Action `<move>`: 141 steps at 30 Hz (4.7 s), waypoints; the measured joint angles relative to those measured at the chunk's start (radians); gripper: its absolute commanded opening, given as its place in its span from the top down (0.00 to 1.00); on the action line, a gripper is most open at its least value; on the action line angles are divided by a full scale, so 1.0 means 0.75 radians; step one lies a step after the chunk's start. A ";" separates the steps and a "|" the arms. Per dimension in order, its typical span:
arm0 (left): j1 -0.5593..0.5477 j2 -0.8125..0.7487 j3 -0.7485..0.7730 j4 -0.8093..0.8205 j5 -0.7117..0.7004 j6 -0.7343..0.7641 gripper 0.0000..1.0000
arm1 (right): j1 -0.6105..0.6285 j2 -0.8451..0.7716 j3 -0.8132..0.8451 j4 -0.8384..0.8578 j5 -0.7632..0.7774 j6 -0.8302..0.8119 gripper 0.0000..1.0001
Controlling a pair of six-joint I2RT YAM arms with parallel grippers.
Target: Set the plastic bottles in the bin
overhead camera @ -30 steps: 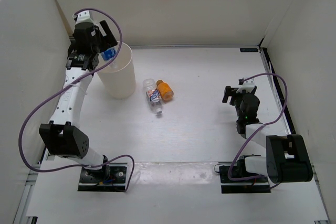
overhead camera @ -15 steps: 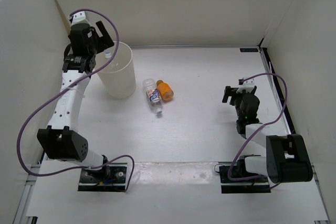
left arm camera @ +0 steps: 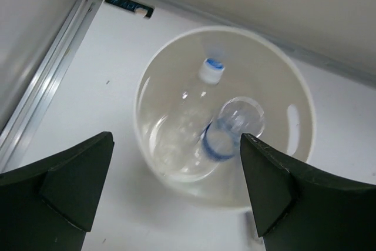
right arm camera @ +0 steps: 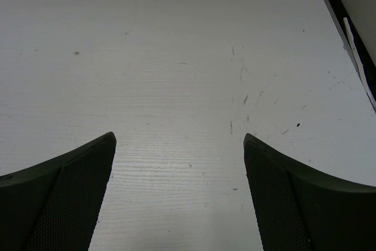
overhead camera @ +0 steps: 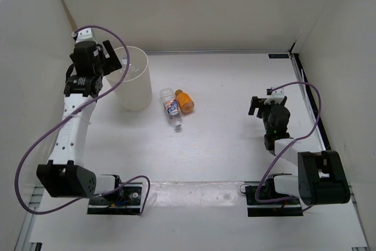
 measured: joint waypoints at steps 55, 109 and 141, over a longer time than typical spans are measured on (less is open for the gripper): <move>0.103 -1.443 -1.034 -0.511 -0.172 -0.116 0.01 | 0.305 1.407 2.572 -2.552 -1.094 -0.357 0.10; 0.102 -1.597 -1.182 -0.379 0.105 0.043 0.01 | 0.602 1.842 2.917 -2.582 -0.929 0.071 0.41; 0.102 -1.597 -1.200 -0.361 0.124 0.053 0.01 | 0.533 1.241 2.910 -1.859 -0.780 0.346 1.00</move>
